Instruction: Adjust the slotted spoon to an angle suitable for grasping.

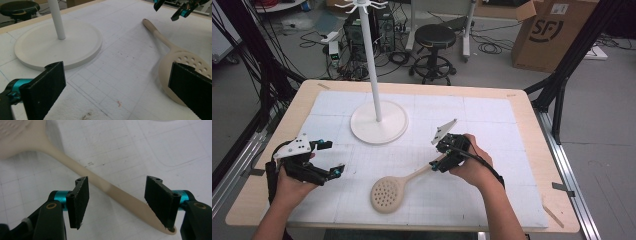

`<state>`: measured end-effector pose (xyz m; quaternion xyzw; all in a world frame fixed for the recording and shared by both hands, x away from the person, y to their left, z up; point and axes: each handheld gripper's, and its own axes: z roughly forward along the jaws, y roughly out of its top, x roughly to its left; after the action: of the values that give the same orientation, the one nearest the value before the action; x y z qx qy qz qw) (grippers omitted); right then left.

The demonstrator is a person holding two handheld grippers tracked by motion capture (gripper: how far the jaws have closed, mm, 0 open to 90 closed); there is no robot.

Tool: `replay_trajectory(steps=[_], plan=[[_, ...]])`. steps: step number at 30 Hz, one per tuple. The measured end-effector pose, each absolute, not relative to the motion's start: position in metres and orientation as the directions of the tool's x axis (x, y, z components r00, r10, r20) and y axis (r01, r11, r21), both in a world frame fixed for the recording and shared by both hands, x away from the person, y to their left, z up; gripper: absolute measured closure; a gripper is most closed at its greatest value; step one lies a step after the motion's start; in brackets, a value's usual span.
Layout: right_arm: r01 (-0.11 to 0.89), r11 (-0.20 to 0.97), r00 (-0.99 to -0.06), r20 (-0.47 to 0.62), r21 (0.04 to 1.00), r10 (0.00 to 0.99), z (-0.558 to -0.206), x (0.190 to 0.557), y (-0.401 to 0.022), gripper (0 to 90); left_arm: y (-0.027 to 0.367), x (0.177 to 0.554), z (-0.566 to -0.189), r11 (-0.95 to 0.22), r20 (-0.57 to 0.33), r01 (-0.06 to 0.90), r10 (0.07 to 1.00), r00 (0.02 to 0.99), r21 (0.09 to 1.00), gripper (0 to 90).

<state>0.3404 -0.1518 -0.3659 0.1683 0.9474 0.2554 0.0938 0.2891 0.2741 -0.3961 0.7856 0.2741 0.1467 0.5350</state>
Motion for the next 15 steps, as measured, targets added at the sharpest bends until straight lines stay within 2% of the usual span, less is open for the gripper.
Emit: replay_trajectory(steps=[7,15], plan=[[0.207,0.892,-0.957,-0.108,0.401,0.271,-0.388,0.343,-0.131,34.6,0.275,0.289,-0.396,-0.277,-0.062,0.273,0.588,0.806,0.921,1.8],[0.212,0.906,-0.964,-0.072,0.367,0.254,-0.401,0.355,-0.123,34.6,0.275,0.29,-0.397,-0.284,-0.062,0.276,0.586,0.808,0.918,1.8]])
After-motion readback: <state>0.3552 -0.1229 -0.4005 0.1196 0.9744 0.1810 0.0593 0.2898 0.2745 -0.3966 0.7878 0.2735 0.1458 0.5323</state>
